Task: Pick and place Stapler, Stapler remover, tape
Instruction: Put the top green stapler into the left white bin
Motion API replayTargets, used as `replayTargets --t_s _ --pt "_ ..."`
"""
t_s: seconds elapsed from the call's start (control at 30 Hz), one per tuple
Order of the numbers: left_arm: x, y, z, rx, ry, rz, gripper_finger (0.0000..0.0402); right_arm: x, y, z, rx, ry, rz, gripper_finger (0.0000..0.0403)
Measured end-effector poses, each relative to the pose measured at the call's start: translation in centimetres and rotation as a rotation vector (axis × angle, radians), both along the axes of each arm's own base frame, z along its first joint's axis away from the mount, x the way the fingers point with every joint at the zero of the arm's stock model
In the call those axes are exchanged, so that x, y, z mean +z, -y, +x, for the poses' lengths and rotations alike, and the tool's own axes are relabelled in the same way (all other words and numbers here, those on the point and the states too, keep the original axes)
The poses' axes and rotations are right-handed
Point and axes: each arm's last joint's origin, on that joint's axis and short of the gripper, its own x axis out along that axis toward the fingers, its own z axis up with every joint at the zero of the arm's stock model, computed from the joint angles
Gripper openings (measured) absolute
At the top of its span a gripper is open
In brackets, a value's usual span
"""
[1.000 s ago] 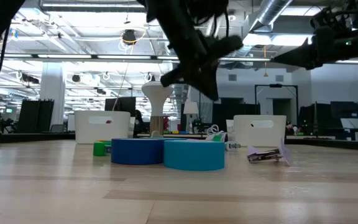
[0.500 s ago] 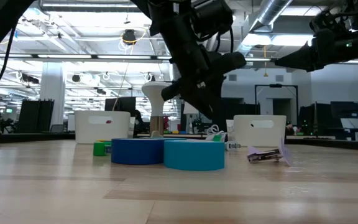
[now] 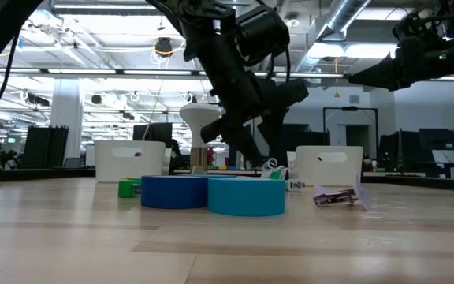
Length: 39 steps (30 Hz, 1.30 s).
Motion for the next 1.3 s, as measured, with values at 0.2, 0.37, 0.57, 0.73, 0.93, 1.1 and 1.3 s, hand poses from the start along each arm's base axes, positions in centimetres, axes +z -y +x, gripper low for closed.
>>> replayTargets --t_s 0.2,0.37,0.57,0.73,0.93,1.1,1.3 --pt "0.0 0.0 0.0 -0.001 -0.005 0.000 0.0188 0.0 0.0 0.0 0.000 0.002 -0.001 0.0000" --pt "-1.3 0.0 0.2 0.000 -0.024 0.000 0.0180 0.0 0.0 0.0 0.000 0.002 -0.001 0.0000" --pt "-3.3 0.0 0.8 -0.017 -0.034 -0.027 0.0182 0.0 0.0 0.0 0.000 0.004 -0.001 0.0000" --pt "-3.4 -0.2 0.9 -0.009 -0.018 -0.022 0.0173 0.0 0.0 0.0 0.000 0.003 -0.001 0.0000" --pt "-3.3 -0.4 0.9 -0.032 -0.024 0.026 0.0119 0.0 0.0 0.0 -0.006 0.002 -0.002 0.0000" --pt "-3.2 -0.5 1.0 -0.040 -0.020 0.032 0.0054 0.0 0.0 0.0 -0.019 0.000 -0.005 0.0000" --pt "-3.1 -0.5 1.0 -0.054 -0.020 0.042 0.0046 0.0 0.1 0.0 -0.022 0.001 -0.005 0.0000"
